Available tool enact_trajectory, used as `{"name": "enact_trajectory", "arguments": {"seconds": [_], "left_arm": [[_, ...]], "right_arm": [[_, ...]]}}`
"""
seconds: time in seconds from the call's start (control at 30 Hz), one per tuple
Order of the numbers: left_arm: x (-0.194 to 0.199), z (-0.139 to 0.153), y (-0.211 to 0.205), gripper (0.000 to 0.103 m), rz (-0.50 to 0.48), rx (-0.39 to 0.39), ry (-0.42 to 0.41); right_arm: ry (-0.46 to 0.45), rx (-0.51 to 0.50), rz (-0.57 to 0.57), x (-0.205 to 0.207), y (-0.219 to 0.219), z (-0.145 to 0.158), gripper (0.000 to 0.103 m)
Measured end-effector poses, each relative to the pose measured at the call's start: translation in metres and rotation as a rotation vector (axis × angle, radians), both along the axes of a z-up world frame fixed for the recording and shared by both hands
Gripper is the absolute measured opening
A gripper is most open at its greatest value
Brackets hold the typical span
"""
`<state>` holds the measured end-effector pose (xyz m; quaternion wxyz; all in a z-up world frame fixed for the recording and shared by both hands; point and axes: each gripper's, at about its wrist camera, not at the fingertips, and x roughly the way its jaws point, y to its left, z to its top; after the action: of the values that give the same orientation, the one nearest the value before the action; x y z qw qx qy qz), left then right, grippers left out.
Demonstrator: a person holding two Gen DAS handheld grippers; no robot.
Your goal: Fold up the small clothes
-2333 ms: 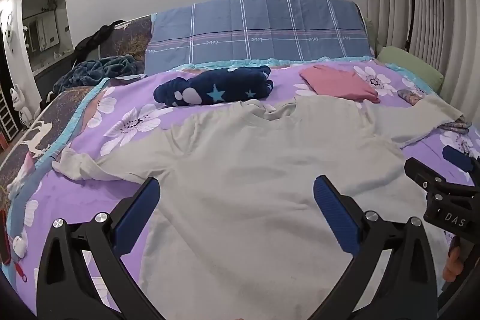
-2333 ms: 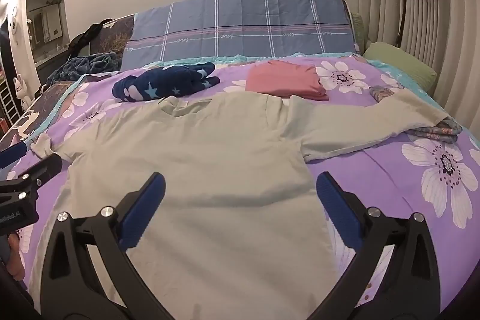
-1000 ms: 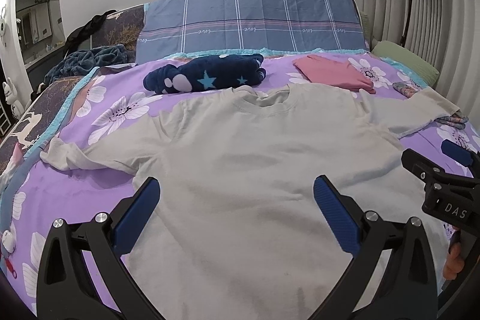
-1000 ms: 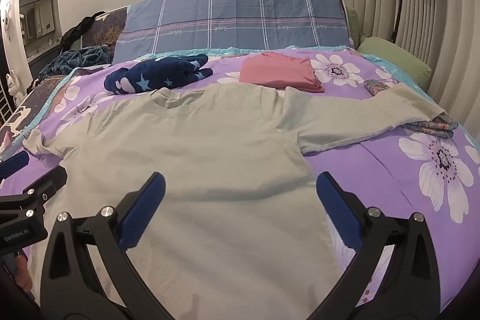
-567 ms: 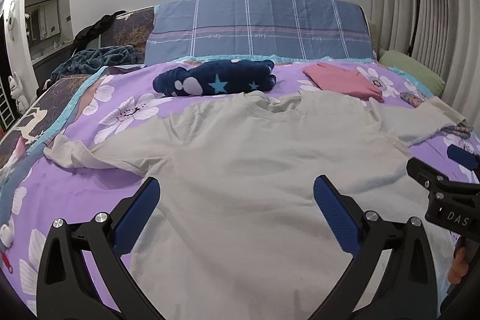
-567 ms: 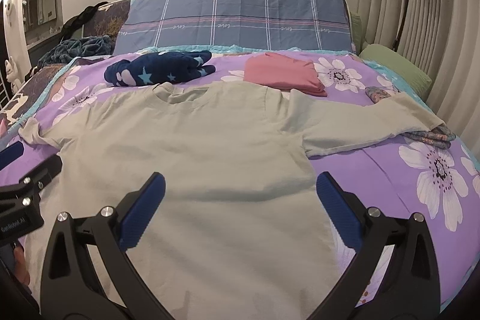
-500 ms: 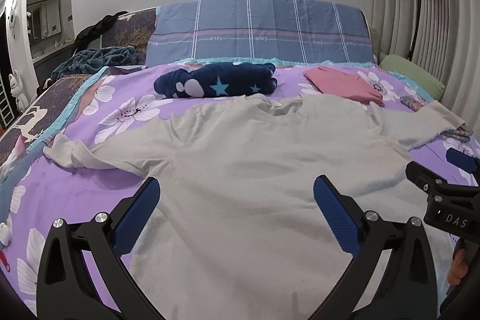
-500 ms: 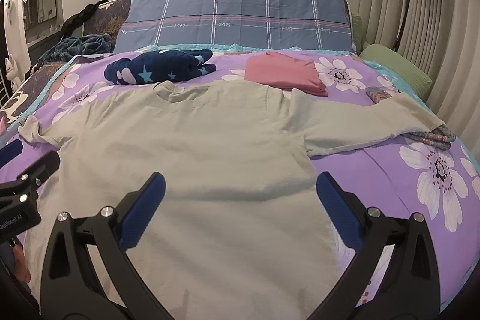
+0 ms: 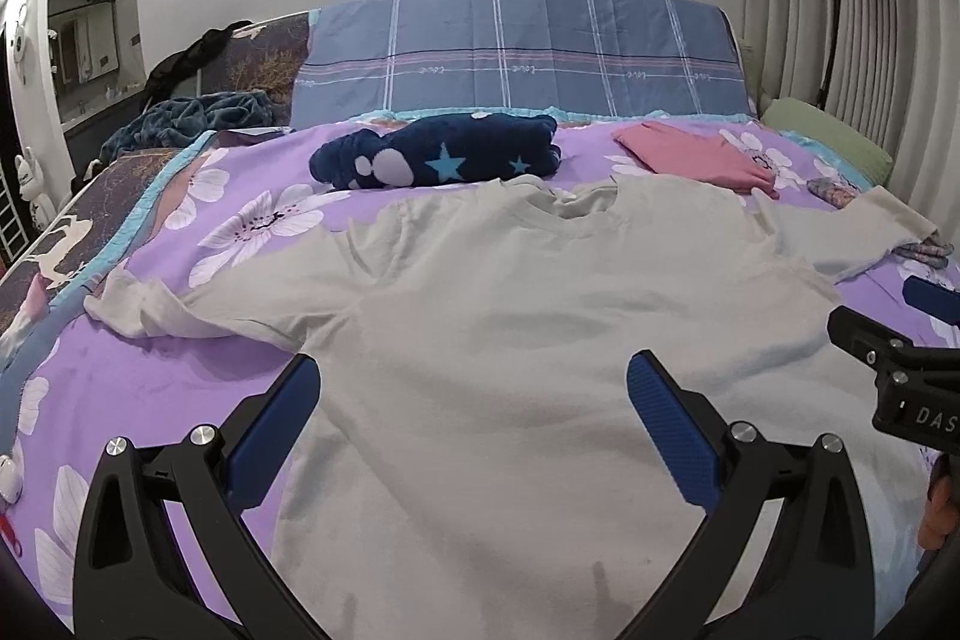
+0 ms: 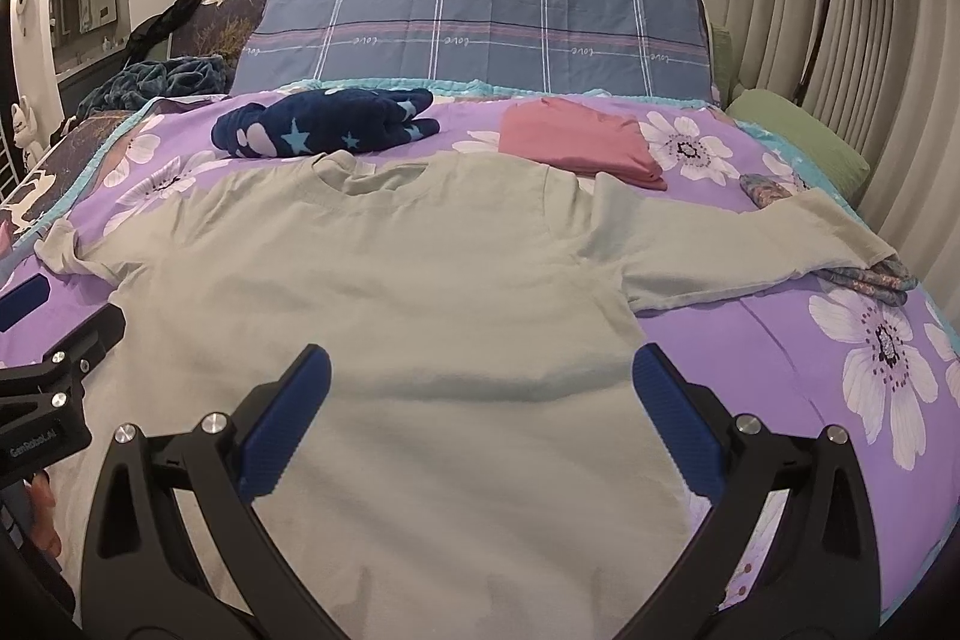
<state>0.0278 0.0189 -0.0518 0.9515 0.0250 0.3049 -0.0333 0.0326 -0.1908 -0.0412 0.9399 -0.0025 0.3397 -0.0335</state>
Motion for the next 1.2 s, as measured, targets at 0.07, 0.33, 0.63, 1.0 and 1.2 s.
{"name": "enact_trajectory", "arguments": {"seconds": [0.07,0.33,0.63,1.0,1.2], "left_arm": [[0.000,0.000,0.001,0.102,-0.007,-0.007,0.003],[0.002,-0.003,-0.007,0.102,-0.046,0.006,0.015],[0.016,-0.015,-0.006,0.102,-0.046,0.002,0.116],[0.078,-0.014,0.138,0.079,0.282,-0.071,0.214],[0.160,-0.015,0.284,0.072,0.692,-0.096,0.293]], "right_arm": [[0.007,0.006,-0.001,0.001,0.000,-0.002,0.101],[0.017,0.008,0.007,0.004,0.002,-0.005,0.101],[0.045,0.015,-0.003,0.010,-0.001,-0.013,0.101],[0.078,-0.010,-0.058,0.009,-0.021,-0.022,0.101],[0.118,0.001,-0.112,0.010,-0.035,-0.033,0.101]]}}
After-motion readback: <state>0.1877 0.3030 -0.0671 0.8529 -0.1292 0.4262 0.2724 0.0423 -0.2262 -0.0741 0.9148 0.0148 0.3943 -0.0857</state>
